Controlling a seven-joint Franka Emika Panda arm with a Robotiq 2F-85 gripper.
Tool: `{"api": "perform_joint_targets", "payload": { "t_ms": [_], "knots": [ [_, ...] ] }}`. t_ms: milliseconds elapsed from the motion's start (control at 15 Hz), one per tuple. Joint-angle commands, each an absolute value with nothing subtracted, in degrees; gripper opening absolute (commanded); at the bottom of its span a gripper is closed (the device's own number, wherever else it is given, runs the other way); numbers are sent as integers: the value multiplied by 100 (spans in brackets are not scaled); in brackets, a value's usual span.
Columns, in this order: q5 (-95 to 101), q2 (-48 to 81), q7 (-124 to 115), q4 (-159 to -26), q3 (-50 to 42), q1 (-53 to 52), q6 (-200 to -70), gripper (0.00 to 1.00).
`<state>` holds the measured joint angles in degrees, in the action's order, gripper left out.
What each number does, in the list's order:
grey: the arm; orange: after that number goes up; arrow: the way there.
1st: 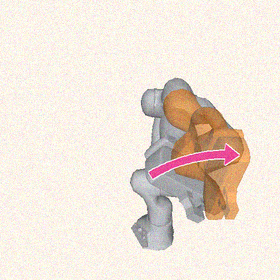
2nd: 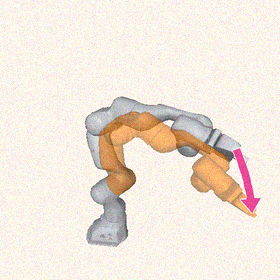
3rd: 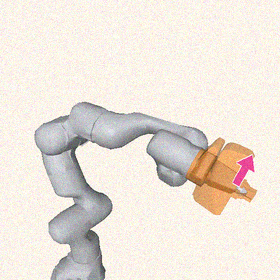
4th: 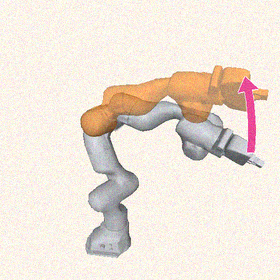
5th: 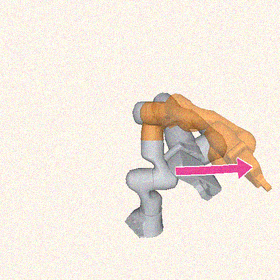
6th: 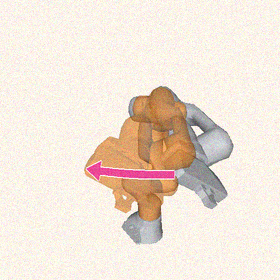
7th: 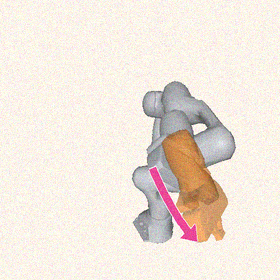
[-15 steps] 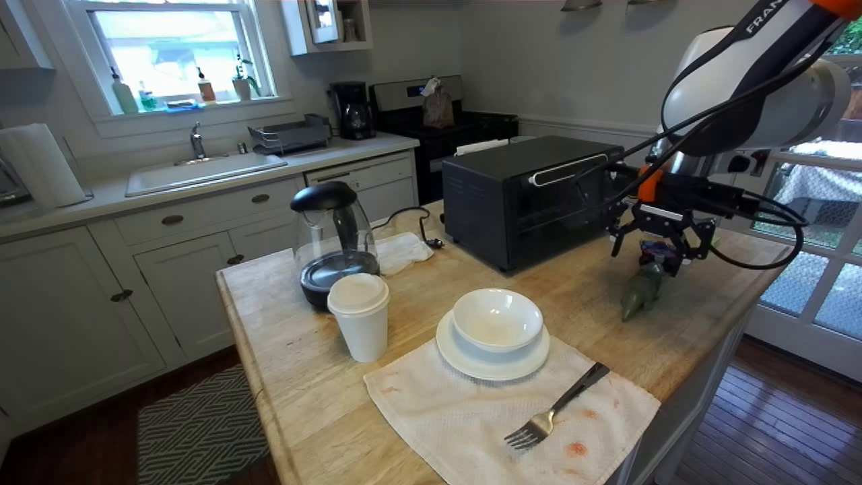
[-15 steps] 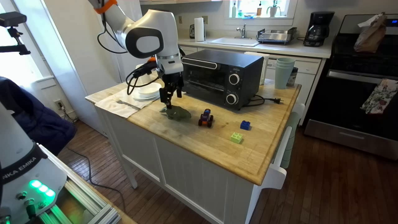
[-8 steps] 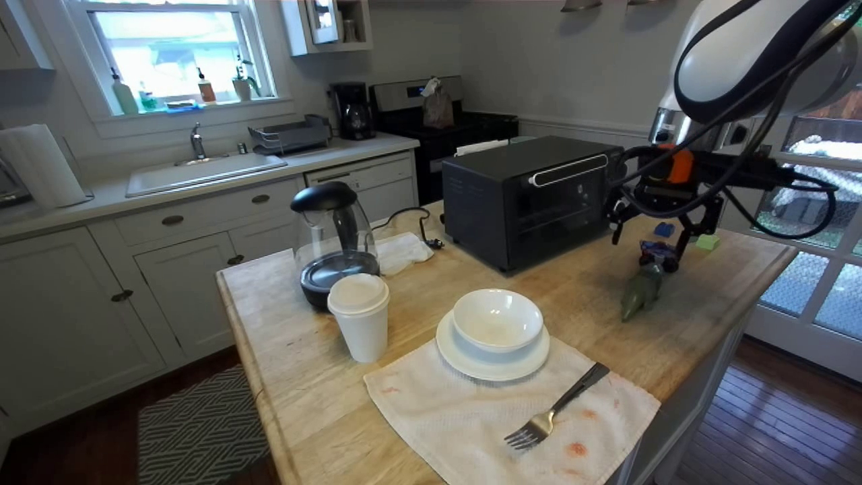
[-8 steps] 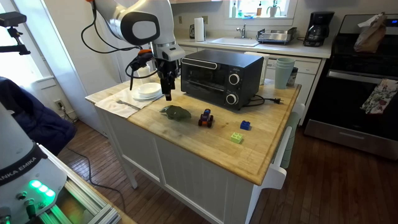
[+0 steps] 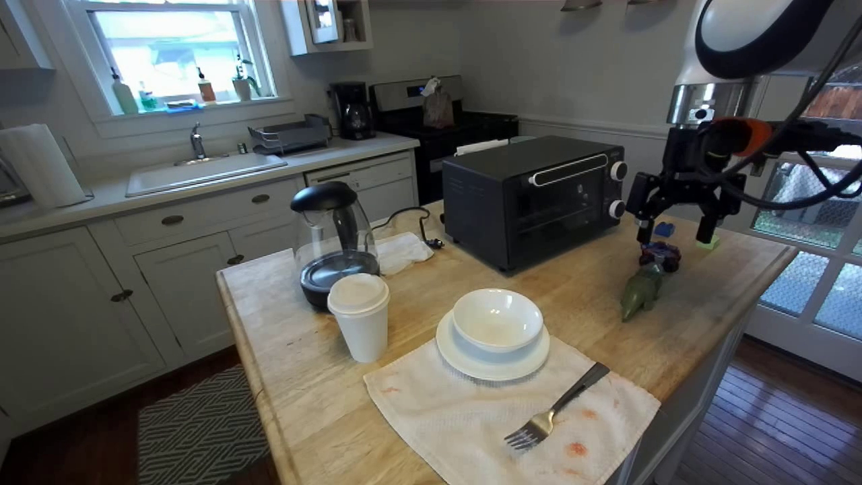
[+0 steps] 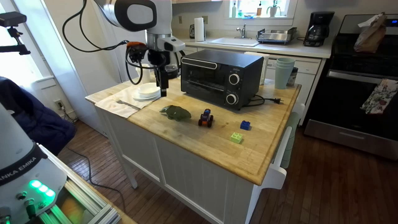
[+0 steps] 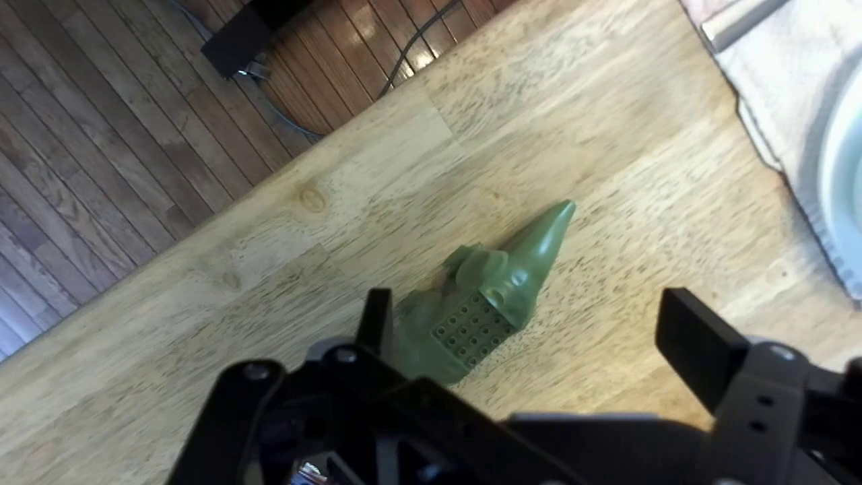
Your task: Turn the green reptile toy clockwise once on then table to make it face the toy car's left door
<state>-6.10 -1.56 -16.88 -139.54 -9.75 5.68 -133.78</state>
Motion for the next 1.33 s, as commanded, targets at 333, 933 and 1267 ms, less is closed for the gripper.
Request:
{"api": "perform_joint_targets", "payload": {
  "t_ms": [333, 933, 1267],
  "knots": [
    [598, -514, 111, -13987, -912, 697, -12797, 100],
    [764, -569, 673, -13943, -907, 672, -12938, 100],
    [774, -570, 692, -13948, -908, 672, -12938, 100]
  ]
}}
